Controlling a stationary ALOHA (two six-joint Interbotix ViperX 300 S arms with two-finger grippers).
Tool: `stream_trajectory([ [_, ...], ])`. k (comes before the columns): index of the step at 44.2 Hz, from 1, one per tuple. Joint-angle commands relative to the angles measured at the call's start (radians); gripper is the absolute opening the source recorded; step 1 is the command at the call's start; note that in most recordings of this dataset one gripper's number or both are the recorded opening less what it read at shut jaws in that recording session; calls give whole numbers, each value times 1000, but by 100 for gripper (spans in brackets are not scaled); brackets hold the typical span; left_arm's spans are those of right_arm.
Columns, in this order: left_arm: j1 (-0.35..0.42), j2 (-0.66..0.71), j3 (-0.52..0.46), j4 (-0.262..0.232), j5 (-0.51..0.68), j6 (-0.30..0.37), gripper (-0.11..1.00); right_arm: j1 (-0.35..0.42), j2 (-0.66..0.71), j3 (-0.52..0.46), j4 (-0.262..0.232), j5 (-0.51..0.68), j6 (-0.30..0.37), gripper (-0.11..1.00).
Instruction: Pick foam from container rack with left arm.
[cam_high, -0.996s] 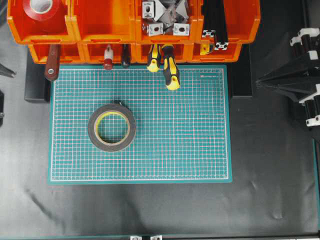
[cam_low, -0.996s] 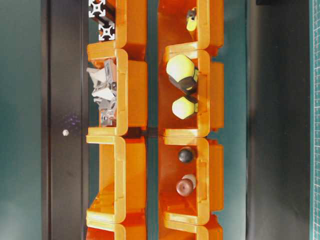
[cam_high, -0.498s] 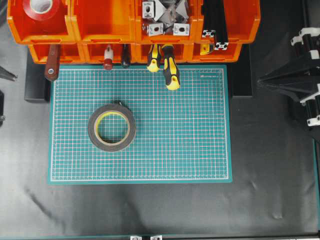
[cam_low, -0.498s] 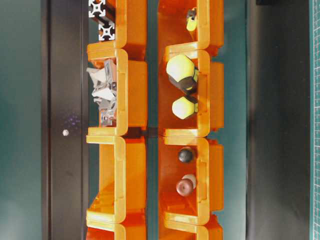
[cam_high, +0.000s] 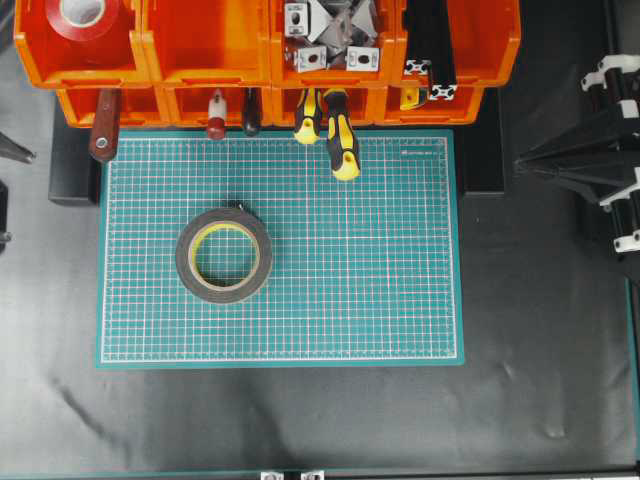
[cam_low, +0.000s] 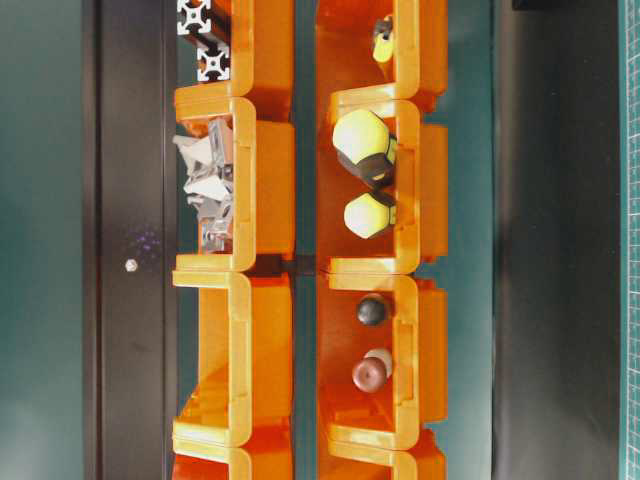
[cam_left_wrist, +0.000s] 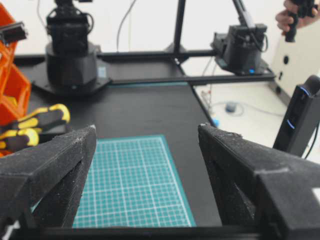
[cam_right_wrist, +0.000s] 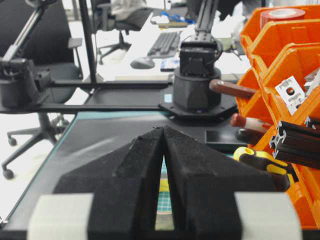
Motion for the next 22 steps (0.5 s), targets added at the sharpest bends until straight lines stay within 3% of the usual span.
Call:
stream_trajectory([
  [1, -2, 9, -9, 2, -5, 0, 79, 2, 11, -11, 3, -5, 2, 0],
  [22, -2, -43, 23, 2, -5, -2, 79, 9, 9, 0, 3, 54, 2, 0],
])
